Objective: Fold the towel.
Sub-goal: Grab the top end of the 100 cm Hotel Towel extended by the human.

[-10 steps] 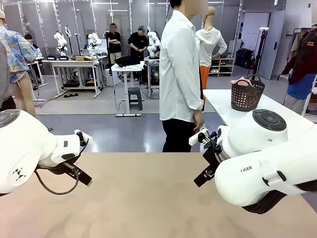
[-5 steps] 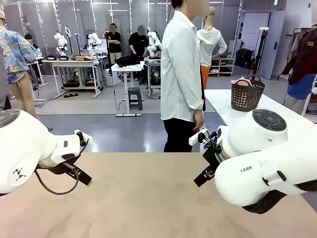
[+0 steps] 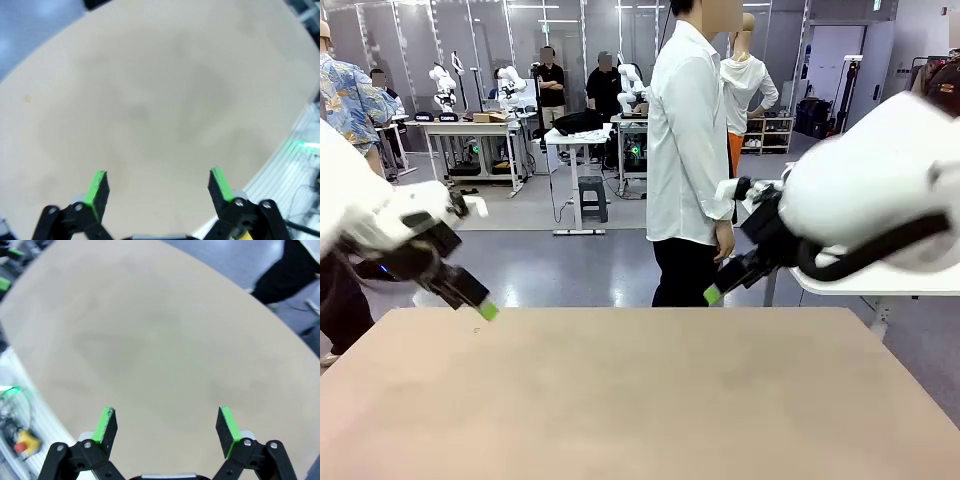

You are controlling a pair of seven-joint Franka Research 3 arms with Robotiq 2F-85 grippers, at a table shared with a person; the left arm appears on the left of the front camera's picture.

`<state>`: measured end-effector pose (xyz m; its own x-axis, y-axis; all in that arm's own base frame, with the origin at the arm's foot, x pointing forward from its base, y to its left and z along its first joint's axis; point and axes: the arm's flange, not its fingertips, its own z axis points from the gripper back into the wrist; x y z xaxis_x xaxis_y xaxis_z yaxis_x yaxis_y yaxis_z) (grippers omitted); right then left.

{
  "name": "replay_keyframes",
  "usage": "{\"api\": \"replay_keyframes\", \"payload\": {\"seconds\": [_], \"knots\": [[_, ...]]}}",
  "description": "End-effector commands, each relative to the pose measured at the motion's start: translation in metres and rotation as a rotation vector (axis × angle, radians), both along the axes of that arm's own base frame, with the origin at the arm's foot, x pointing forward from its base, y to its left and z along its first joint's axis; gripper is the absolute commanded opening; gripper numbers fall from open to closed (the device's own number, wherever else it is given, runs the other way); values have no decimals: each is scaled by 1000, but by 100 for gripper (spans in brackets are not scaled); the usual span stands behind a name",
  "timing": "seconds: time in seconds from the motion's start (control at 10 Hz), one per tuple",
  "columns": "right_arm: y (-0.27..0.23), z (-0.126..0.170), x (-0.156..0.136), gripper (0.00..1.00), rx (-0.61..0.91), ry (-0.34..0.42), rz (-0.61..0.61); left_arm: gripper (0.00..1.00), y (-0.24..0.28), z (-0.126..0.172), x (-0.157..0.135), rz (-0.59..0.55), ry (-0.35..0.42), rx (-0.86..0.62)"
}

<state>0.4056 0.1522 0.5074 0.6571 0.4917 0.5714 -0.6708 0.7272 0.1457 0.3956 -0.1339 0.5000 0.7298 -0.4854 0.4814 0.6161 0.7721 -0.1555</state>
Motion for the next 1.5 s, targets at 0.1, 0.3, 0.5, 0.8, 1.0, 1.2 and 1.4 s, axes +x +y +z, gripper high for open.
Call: {"api": "replay_keyframes", "payload": {"seconds": [0.1,0.3,0.5,0.8,1.0,1.2,1.4], "knots": [[-68,10,17,100,254,314,84,100,76,44,4,-77,296,-320],[-129,9,11,100,455,413,83,100,134,52,-6,-67,324,-526],[-202,5,-10,100,675,438,1,100,204,47,-21,41,290,-709],[-290,-6,-56,100,907,360,-156,100,297,29,-53,204,207,-926],[-330,-7,-85,100,971,295,-227,100,337,27,-74,281,135,-987],[-342,-3,-96,100,975,266,-242,100,340,31,-84,307,107,-995],[-354,-3,-96,100,973,299,-273,100,355,30,-86,340,127,-992]]}}
